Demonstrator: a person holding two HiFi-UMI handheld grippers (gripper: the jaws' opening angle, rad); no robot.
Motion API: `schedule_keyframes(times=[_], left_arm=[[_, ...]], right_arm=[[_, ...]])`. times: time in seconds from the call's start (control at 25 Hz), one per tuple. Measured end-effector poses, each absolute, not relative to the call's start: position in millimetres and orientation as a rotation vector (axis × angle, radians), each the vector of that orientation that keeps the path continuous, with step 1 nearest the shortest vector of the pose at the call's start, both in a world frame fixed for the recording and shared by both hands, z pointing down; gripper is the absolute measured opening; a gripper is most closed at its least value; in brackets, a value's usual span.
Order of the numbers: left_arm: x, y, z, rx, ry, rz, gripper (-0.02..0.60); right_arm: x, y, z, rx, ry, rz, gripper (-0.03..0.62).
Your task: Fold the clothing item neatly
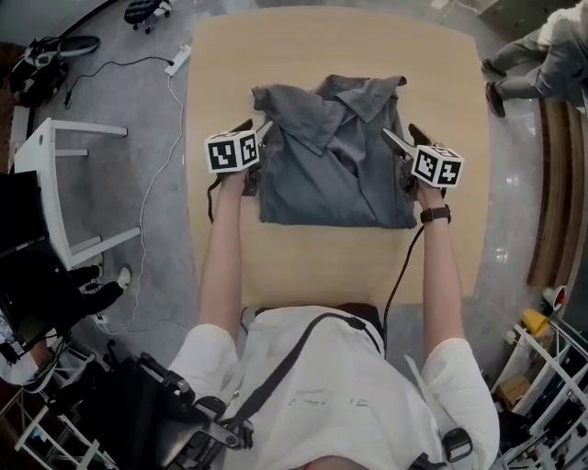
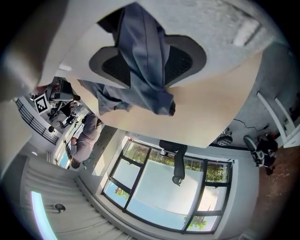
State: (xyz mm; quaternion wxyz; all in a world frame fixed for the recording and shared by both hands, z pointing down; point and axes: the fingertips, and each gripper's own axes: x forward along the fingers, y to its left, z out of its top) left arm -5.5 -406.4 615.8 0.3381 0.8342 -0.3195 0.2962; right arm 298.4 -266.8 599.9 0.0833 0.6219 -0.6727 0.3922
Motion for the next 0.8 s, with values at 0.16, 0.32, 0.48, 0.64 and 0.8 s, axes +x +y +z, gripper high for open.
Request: schedule_keyframes(times=[0.16,0.32,0.48,0.64,0.8], left_arm=[[-50,-337,636,2.117,-0.813,0.822,0.238],[-87,-260,649,2.056,-0.793,0.89,0.236],[-103,-202,663,1.987,-0.765,0.92,0.235],[-100,-185,683,2.008,-0.764,0.974,0.232],[-87,-186,699,2.019,-0.805,1.011,0.14]], right_arm=[[290,-196,604,1.857,-1.973,1.171,0.394],[279,-113,624,1.823,-1.846,1.159,0.368],[263,-48,655,1.788,-1.721,1.231,0.331],[248,-37,678,1.757,-1.672,1.208,0.281],[249,-43,687,1.789,-1.604,1.147,0.208]])
